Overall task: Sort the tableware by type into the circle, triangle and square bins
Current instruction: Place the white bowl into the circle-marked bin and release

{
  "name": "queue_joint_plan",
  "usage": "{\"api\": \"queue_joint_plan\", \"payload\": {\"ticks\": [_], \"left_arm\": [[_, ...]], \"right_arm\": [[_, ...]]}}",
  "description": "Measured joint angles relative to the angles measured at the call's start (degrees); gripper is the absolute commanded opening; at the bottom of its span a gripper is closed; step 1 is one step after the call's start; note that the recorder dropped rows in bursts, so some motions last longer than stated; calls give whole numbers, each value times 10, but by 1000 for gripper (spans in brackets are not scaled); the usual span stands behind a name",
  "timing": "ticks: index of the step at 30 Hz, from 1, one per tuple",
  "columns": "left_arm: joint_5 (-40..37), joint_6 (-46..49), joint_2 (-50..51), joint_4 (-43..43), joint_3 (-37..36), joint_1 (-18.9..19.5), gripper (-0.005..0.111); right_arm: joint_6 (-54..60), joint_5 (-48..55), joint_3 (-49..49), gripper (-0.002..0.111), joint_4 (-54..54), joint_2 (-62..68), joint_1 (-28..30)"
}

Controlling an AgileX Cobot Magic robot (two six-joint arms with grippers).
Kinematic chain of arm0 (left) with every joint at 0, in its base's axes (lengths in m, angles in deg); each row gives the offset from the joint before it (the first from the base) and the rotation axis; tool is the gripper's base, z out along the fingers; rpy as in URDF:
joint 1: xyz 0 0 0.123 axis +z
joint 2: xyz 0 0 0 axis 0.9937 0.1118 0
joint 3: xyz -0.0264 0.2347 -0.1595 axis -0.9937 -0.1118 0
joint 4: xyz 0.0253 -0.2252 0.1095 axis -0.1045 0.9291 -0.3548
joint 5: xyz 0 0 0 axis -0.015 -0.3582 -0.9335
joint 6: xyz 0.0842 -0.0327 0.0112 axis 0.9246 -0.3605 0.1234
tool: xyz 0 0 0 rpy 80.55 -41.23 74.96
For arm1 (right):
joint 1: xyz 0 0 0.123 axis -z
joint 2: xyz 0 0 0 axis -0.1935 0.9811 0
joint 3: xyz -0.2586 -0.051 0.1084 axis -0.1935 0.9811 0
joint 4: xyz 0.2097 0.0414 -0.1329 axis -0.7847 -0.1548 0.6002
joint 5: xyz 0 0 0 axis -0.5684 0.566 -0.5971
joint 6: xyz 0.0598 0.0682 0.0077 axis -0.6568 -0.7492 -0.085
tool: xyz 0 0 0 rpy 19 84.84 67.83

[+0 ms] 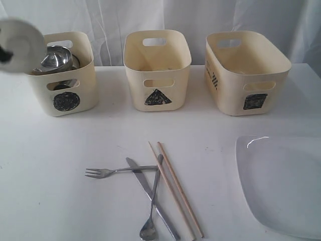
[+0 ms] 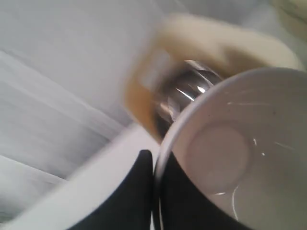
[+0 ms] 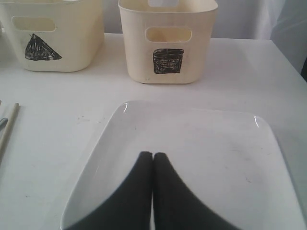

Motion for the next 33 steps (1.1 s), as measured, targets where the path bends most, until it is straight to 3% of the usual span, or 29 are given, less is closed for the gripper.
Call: {"api": "queue_joint_plan", "payload": {"ticks": [4, 9, 12, 16, 21, 24, 27, 33], "left_arm": [[224, -197, 32, -6, 48, 1, 0], [278, -356, 126, -140, 121, 2, 0], [277, -372, 216, -234, 187, 2, 0], [231, -373, 339, -261, 284, 1, 3], [112, -401, 424, -263, 364, 1, 33], [87, -411, 433, -263, 379, 1, 52], [82, -434, 434, -265, 383, -1, 62], [9, -477, 390, -266, 384, -2, 60]], "right_arm": [[0, 0, 0, 0, 0, 0, 0], [0, 0, 0, 0, 0, 0, 0], [0, 0, 0, 0, 0, 0, 0], [0, 0, 0, 0, 0, 0, 0], [0, 0, 0, 0, 0, 0, 0], [0, 0, 0, 0, 0, 0, 0], [0, 0, 0, 0, 0, 0, 0], [0, 0, 0, 0, 0, 0, 0]]}}
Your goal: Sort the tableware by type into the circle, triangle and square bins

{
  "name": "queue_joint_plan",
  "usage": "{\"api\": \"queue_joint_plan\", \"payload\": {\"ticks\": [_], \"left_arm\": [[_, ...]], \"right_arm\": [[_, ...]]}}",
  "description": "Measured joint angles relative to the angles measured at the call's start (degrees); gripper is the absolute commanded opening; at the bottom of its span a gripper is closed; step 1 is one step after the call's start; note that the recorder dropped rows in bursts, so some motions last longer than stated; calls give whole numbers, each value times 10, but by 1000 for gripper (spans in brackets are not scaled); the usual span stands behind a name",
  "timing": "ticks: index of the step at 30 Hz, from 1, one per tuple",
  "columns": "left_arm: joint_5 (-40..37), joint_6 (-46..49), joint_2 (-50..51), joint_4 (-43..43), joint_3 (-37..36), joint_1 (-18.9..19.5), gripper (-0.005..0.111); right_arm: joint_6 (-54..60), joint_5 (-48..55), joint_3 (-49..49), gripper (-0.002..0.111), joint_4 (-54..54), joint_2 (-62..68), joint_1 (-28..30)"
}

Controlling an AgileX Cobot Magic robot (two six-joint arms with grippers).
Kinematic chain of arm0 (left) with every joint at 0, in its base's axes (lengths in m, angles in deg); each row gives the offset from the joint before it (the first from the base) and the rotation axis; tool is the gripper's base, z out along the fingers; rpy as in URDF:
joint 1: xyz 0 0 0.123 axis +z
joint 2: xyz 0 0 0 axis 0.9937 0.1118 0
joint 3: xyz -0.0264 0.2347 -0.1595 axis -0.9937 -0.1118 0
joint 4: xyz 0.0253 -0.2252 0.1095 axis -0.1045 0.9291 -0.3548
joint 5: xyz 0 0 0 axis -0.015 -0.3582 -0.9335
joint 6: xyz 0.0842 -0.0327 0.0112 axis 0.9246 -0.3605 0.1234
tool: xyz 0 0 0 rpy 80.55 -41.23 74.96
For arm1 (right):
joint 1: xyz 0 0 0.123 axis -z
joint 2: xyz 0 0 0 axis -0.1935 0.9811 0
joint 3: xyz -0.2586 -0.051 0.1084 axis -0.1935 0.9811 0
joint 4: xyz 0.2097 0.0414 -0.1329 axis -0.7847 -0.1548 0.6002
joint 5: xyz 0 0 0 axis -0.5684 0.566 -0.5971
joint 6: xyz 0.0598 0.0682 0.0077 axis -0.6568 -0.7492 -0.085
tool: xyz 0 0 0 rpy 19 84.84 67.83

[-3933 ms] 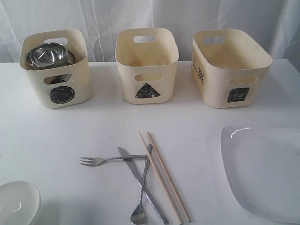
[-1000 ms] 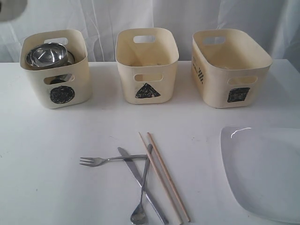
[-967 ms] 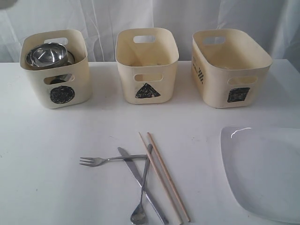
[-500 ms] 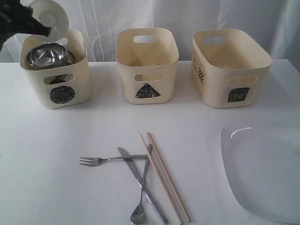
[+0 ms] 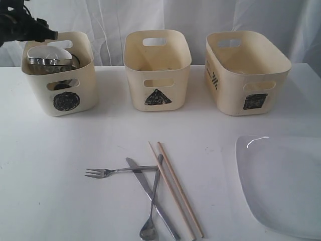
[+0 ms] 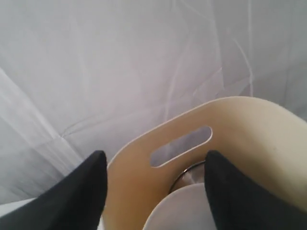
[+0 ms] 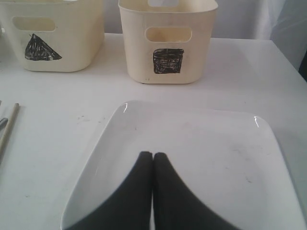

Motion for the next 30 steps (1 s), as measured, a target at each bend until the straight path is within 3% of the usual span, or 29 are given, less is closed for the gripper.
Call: {"api": "queue_joint_plan", "payload": {"ticks": [3, 5, 8, 13, 17, 22, 24, 27, 30], "left_arm": [[-102, -4, -54, 0, 0, 0, 33], [-193, -8, -93, 0, 0, 0, 2], [-308, -8, -142, -2, -6, 1, 0], [-365, -29, -203, 31, -103, 21, 0], [-311, -50, -309, 52, -252, 33, 0], [-141, -85, -541, 56, -506, 45, 0], [-107, -106, -639, 56, -583, 45, 0], [-110, -123, -781, 56, -671, 45, 0], [-173, -128, -897, 56, -723, 45, 0]], "right_arm": [[0, 0, 0, 0, 0, 0, 0], [0, 0, 0, 0, 0, 0, 0], [0, 0, 0, 0, 0, 0, 0], [0, 0, 0, 0, 0, 0, 0], [-8, 0, 0, 0, 0, 0, 0], [-12, 0, 0, 0, 0, 0, 0], [-13, 0, 0, 0, 0, 0, 0], [-13, 0, 0, 0, 0, 0, 0], [-13, 0, 0, 0, 0, 0, 0]]}}
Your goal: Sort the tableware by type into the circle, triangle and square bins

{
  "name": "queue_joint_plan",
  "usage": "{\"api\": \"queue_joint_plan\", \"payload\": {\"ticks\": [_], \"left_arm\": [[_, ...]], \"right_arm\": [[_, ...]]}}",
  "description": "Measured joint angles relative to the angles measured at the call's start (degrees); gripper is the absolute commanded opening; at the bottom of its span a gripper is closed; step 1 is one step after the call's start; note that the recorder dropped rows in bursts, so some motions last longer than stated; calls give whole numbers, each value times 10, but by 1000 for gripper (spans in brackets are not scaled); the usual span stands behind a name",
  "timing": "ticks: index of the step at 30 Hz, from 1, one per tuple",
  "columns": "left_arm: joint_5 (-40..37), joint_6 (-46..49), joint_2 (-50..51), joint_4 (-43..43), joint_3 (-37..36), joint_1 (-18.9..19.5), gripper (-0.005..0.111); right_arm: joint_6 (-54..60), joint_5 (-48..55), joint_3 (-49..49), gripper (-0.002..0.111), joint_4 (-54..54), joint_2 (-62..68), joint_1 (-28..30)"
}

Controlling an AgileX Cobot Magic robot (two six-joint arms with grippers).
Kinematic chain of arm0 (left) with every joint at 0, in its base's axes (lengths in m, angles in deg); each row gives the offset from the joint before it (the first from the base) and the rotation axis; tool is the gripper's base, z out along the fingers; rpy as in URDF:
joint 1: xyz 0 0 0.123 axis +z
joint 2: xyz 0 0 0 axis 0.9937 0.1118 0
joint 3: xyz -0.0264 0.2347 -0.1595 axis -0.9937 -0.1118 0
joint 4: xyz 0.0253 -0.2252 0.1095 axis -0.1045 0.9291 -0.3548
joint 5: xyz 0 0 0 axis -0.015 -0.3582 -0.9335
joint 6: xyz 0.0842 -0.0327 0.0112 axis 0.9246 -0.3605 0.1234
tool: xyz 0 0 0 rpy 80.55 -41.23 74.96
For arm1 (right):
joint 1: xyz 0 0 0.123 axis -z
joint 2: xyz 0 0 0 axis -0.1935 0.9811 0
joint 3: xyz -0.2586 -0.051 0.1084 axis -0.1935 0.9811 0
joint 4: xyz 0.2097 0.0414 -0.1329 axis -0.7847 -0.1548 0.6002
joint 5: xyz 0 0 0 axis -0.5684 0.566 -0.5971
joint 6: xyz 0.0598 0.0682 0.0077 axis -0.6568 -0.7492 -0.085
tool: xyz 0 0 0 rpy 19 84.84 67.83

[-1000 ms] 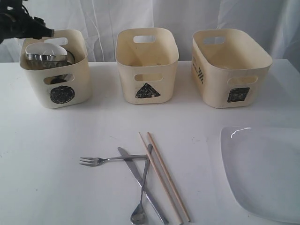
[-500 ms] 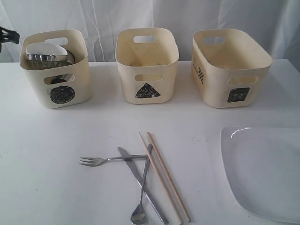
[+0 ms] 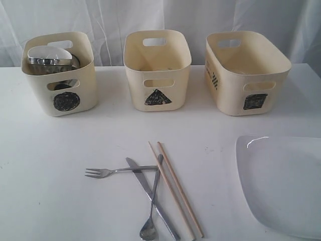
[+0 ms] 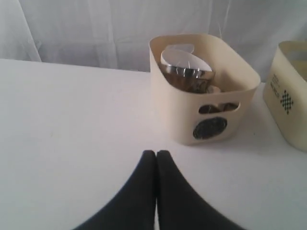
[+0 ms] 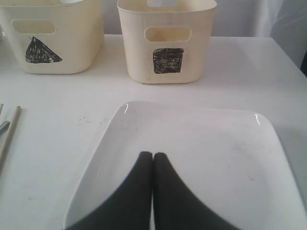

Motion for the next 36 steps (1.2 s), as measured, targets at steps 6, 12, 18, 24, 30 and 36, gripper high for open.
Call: {"api": "queue_joint_plan", "payload": {"ticks": [6, 12, 18, 24, 30, 36], "left_arm": [[-169, -2, -117, -4, -19, 0, 0], [-290, -3, -152, -86, -19, 0, 0], [-295, 2, -174, -51, -24, 0, 0], [-220, 16, -260, 3, -77, 19, 0], [-57, -2, -287, 11, -224, 53, 0], [-105, -46, -289, 11, -269, 59, 0]], "right_arm": [[0, 0, 0, 0, 0, 0, 0], [0, 0, 0, 0, 0, 0, 0], [0, 0, 0, 0, 0, 0, 0], [-1, 0, 0, 0, 0, 0, 0], [-1, 0, 0, 0, 0, 0, 0], [-1, 0, 0, 0, 0, 0, 0]]}}
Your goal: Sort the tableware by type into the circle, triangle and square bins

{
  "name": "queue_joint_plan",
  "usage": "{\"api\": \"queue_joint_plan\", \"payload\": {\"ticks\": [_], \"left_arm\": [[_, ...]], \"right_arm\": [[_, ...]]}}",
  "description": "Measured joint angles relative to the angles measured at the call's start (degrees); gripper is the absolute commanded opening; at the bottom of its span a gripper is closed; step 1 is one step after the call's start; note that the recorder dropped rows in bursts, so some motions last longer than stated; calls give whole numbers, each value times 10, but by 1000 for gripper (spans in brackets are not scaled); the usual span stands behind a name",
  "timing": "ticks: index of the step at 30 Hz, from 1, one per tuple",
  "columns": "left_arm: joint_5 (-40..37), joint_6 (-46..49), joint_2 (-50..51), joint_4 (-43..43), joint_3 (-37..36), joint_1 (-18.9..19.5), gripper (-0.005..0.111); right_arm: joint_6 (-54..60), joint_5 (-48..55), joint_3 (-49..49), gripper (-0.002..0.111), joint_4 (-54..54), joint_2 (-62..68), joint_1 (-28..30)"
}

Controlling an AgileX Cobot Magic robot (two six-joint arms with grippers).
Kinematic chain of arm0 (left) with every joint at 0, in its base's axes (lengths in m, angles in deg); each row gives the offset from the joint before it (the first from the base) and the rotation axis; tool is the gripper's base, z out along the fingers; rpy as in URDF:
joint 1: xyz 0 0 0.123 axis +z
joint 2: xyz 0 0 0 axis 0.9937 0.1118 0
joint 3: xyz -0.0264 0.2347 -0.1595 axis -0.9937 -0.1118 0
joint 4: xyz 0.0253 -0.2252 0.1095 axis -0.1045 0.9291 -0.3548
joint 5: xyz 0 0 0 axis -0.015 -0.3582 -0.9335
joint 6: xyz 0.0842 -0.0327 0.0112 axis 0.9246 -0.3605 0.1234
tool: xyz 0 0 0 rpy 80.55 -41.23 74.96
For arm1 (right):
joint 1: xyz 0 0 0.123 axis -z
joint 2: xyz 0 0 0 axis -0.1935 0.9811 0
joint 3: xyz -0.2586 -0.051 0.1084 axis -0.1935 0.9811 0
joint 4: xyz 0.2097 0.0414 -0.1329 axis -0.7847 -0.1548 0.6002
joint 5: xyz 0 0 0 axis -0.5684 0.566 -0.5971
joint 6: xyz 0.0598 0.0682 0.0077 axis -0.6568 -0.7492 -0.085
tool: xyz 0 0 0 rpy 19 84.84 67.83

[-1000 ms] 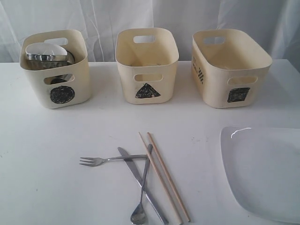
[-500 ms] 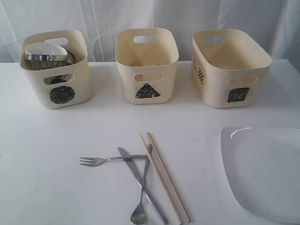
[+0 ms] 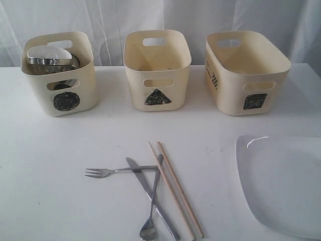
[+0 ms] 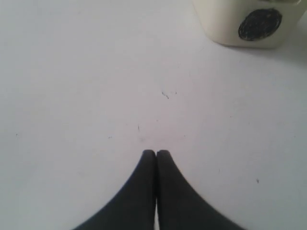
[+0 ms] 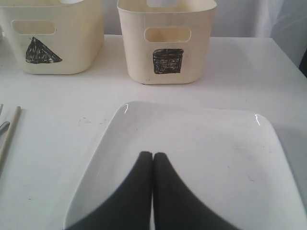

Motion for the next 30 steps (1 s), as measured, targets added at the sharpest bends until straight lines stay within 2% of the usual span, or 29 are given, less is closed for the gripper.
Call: {"api": "queue_joint_plan", "payload": {"ticks": [30], "left_arm": [[-5, 3, 0, 19, 0, 0, 0]], "right_arm": [[0, 0, 0, 0, 0, 0, 0]]}}
